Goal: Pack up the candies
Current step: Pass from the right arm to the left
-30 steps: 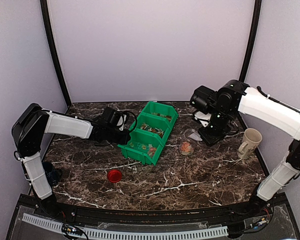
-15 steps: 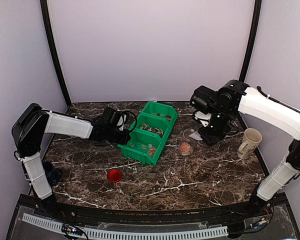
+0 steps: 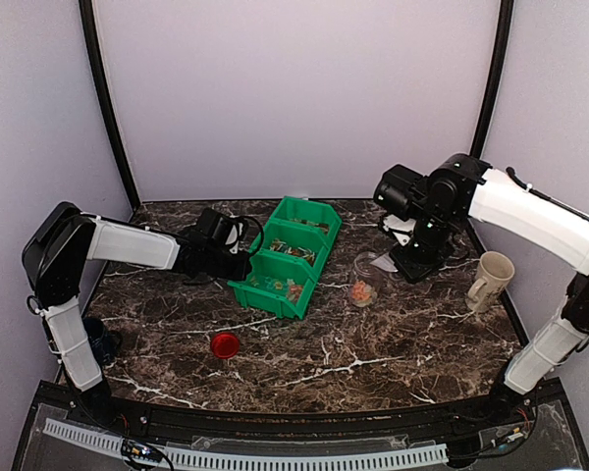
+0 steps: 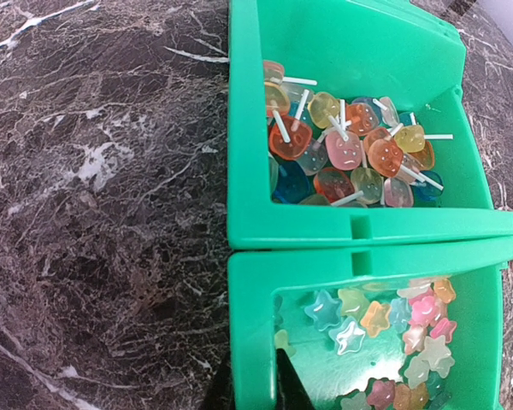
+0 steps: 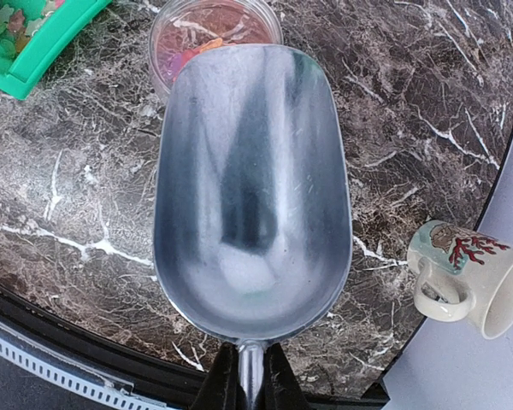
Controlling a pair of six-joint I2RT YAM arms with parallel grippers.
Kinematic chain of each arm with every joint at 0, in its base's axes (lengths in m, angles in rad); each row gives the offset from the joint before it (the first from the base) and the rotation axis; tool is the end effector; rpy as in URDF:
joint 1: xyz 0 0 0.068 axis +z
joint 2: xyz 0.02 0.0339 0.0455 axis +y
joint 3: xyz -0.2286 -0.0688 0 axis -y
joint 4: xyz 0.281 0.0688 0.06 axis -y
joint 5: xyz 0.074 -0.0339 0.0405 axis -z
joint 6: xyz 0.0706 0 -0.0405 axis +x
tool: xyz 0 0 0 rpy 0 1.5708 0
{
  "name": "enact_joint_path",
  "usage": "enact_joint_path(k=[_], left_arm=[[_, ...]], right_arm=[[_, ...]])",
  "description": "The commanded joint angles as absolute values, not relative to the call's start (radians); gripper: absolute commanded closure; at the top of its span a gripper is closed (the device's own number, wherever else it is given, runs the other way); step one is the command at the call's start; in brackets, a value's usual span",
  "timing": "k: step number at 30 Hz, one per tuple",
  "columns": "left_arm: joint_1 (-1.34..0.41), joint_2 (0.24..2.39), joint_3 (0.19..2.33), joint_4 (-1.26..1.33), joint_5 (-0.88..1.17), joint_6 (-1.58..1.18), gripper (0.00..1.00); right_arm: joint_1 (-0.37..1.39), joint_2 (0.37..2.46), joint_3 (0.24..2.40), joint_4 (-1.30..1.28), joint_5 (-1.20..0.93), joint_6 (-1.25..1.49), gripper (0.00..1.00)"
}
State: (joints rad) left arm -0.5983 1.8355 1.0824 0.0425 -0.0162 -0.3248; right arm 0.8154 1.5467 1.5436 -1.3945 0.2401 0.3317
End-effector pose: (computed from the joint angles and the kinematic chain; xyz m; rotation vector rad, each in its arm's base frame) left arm 0.3605 -0.2443 0.0914 0.3083 2.3041 -0.4580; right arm 0.2318 0.2216 0.2607 -0.6565 2.7865 -0.1552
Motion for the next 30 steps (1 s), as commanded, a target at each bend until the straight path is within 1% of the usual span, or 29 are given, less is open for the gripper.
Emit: enact_joint_path(k=[1, 10, 17, 22, 30], left_arm=[[-0.594, 1.812, 1.122, 0.152, -0.030, -0.327, 1.00], [-0.592, 1.811, 1.122, 0.153, -0.032, -0.328, 1.00], [-0.592, 1.815, 1.127, 0.153, -0.024, -0.332, 1.00], [-0.592, 1.813, 1.132, 0.144, -0.027, -0.331, 1.00], [-0.593, 1.810, 1.146, 0.128, -0.029, -0.330, 1.00]], right_arm=[[0.811, 1.559, 1.584, -1.405, 0.247, 0.341, 1.00], [0.815, 1.548, 1.588, -1.390, 0.234, 0.331, 1.00], [0.837, 1.502, 1.567, -1.327, 0.289, 0.341, 1.00], [0.846, 1.398, 1.472, -1.163, 0.314, 0.349, 1.00], [0.856, 1.195, 1.178, -0.770, 0.406, 0.338, 1.00]])
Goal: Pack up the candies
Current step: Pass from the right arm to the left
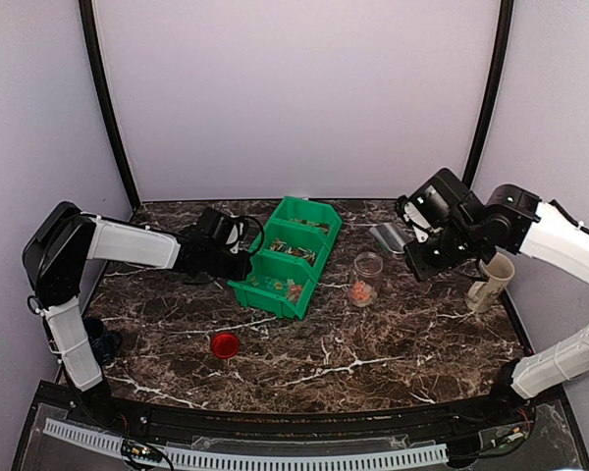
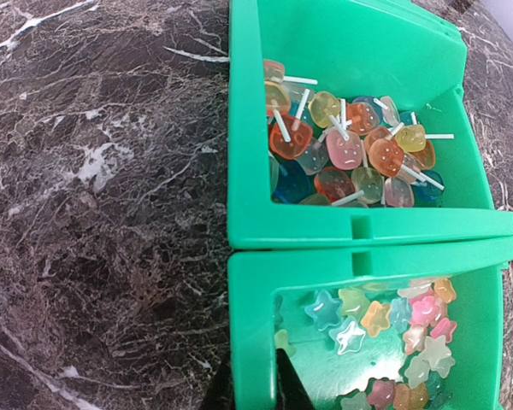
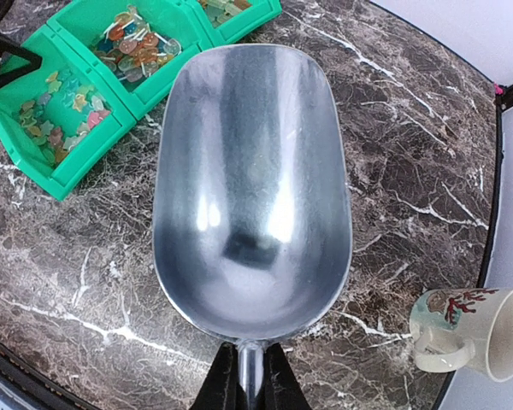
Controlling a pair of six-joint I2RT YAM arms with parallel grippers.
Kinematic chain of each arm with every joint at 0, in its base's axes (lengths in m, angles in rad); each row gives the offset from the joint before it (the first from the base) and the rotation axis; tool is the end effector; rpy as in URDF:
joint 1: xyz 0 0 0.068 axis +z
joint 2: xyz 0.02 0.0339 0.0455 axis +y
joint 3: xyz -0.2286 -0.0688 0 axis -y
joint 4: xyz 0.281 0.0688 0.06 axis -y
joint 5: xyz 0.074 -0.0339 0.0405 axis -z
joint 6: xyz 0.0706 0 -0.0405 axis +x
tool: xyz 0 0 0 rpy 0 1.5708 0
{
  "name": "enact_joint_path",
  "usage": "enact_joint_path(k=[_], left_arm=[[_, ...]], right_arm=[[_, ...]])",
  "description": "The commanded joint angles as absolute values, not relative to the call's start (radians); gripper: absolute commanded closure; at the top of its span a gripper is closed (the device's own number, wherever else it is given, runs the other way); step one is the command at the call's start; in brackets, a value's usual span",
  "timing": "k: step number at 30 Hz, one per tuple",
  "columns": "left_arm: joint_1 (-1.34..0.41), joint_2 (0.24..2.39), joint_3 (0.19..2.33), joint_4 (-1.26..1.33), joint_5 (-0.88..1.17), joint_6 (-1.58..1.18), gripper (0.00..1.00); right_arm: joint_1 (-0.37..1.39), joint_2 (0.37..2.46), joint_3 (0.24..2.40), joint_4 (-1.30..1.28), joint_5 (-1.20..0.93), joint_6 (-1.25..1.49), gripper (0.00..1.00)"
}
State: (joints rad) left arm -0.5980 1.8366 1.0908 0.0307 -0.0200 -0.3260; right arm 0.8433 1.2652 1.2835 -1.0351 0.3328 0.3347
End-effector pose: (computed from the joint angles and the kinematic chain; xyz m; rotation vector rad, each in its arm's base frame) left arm 0.3614 -0.2445 0.0927 0.3051 2.3082 -0.4524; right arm 0.2201 0.2125 0.2770 -0.5138 2.4517 0.0458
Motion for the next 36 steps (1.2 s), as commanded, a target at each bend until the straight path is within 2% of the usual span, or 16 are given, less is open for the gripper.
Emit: enact_joint_path(k=[1, 10, 20, 27, 36], left_arm=[[-0.592, 1.810, 1.147, 0.126, -0.030, -0.329, 1.00], [-0.589, 1.807, 1.153, 0.109, -0.034, -0.331, 1.00], [-0.584, 1.790, 1.153, 0.087, -0.053, -0.333, 0.96], [-0.583, 1.787, 1.174, 0.063, -0.062, -0.337, 0.88], [-0.581, 1.775, 1.217, -0.003, -0.098, -0.332, 0.78]], right_arm=[[0.857, 1.174, 1.143, -0.716, 0.417, 0.332, 1.00], [0.859, 1.070, 0.946, -0.346, 0.524, 0.222, 1.00], [0.831, 1.077, 0.893, -0.147, 0.603, 0.065, 1.00], [0.730, 1.035, 0.853, -0.035, 0.483, 0.024, 1.00], [0.624, 1.070, 0.910, -0.057, 0.367, -0.006, 1.00]])
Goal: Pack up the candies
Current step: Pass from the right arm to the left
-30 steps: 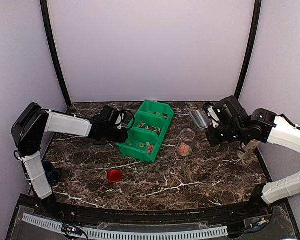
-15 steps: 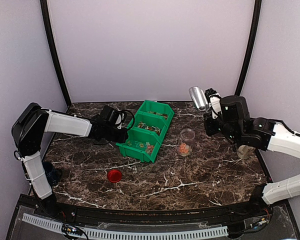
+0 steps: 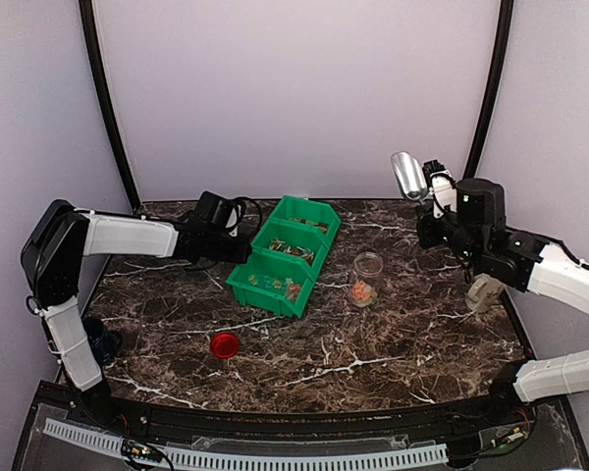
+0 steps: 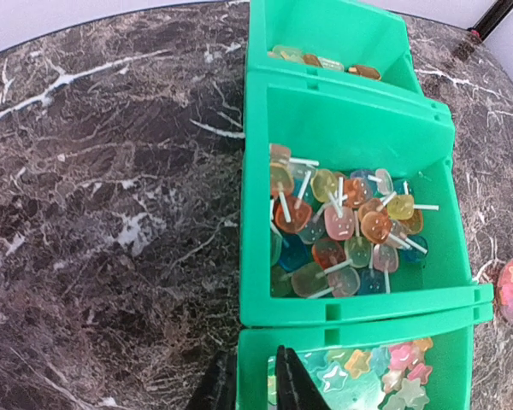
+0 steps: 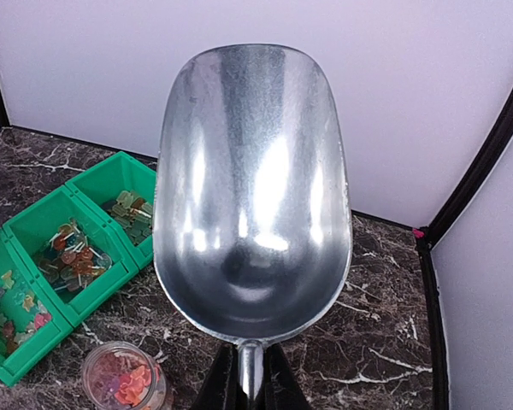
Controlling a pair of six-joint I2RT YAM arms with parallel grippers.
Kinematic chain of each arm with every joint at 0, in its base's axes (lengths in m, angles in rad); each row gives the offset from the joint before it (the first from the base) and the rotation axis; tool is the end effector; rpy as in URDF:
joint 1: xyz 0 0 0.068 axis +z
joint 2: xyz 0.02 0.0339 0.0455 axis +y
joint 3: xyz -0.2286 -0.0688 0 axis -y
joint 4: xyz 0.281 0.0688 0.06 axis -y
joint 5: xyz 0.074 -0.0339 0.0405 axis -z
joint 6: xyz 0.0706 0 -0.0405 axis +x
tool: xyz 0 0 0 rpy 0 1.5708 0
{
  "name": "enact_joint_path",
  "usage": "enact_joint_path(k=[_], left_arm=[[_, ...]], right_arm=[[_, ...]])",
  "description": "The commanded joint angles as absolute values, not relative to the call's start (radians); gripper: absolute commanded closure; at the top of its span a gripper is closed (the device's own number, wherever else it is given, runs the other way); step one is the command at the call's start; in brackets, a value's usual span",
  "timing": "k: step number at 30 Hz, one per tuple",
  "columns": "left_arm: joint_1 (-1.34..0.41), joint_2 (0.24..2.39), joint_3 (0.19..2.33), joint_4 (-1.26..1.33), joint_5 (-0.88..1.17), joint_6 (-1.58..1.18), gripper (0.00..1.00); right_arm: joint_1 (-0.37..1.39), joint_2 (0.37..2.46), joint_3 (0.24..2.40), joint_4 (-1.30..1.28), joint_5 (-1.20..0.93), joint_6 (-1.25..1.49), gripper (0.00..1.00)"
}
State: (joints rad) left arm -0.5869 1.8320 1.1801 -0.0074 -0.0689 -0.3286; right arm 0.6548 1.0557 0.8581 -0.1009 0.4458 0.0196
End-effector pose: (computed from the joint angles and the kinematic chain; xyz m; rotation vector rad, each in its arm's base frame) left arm 0.3799 -0.2468 0.1231 0.2534 2.2476 -0.4200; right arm 0.2774 0.1746 0.2756 -0.2781 1.8186 0.0553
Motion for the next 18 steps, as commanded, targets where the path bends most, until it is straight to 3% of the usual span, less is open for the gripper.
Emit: enact_joint_path(k=[1, 11, 18], left_arm=[[-0.582, 1.775, 1.221, -0.013, -0.101, -0.331, 0.76], [-0.580, 1.738, 1.333, -0.172, -0.123, -0.313, 0.36], [-0.579, 1.703, 1.459, -0.239, 0.013, -0.281, 0.22]], right_arm=[[0.618, 1.078, 0.923, -0.072, 0.354, -0.009, 1.00], [0.586, 1.144, 1.011, -0.176, 0.218, -0.212, 1.00], [0.584, 1.247, 1.142, -0.358, 0.107, -0.433, 1.00]])
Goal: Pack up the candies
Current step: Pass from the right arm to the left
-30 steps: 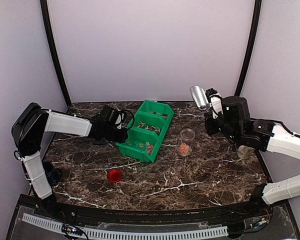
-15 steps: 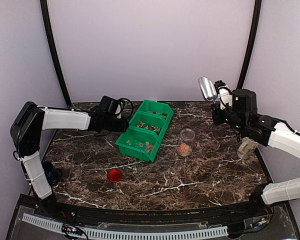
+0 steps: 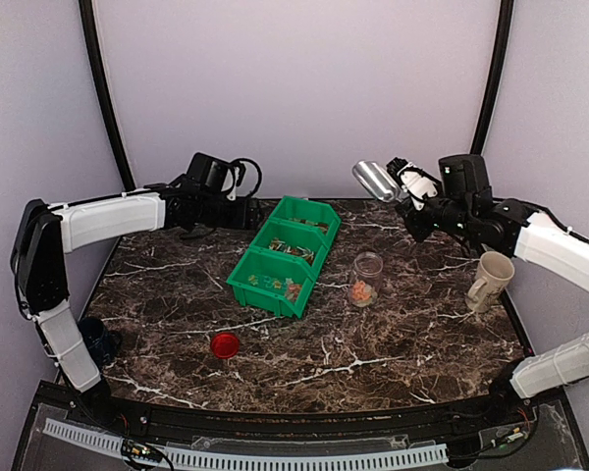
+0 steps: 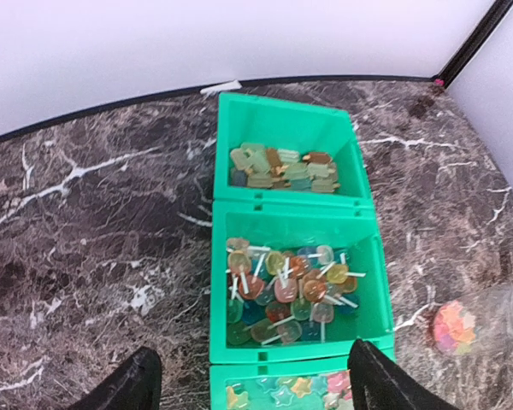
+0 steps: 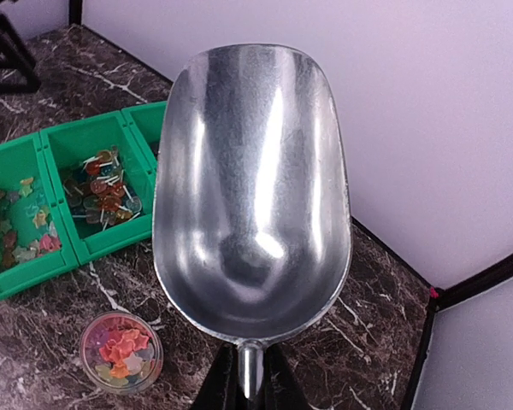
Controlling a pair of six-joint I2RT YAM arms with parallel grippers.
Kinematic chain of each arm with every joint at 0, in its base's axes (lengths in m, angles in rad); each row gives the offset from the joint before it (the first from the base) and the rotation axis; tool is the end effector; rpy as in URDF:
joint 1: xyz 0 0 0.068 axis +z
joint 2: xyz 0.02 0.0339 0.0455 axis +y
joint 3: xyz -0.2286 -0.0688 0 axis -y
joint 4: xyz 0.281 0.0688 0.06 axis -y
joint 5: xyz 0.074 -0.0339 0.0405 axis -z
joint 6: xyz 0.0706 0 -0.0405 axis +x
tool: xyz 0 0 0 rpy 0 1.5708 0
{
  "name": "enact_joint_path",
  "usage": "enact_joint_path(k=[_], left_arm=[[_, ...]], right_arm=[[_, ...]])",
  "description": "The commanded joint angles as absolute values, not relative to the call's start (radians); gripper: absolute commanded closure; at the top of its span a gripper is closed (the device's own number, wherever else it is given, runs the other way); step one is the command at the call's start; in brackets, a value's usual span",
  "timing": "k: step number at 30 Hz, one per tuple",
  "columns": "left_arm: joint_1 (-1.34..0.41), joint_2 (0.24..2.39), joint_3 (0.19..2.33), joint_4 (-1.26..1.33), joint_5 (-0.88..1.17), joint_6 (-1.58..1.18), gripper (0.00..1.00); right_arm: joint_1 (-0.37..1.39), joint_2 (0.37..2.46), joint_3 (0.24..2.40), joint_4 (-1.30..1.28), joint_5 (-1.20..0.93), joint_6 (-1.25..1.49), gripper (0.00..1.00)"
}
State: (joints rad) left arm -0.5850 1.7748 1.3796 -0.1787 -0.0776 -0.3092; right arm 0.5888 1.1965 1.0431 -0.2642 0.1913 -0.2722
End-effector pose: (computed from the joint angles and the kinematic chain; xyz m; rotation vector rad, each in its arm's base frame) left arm 0.3949 -0.2550 0.2062 0.2534 2.1602 -0.4356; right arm 0.3021 0.1856 0.2845 -0.7128 1.8476 0.0154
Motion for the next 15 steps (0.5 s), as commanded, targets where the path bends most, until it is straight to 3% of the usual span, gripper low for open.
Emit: enact_joint_path(k=[1, 15], left_arm=[[-0.580, 1.703, 1.478, -0.245, 0.041, -0.277, 0.21], [-0.564, 1.811, 1.713, -0.271, 0.396, -0.313, 0.19]], right_arm=[[0.583, 1.267, 1.191, -0.393, 0.090, -0.464, 1.00], [0.586, 1.413, 1.349, -0.504, -0.119, -0.816, 1.00]])
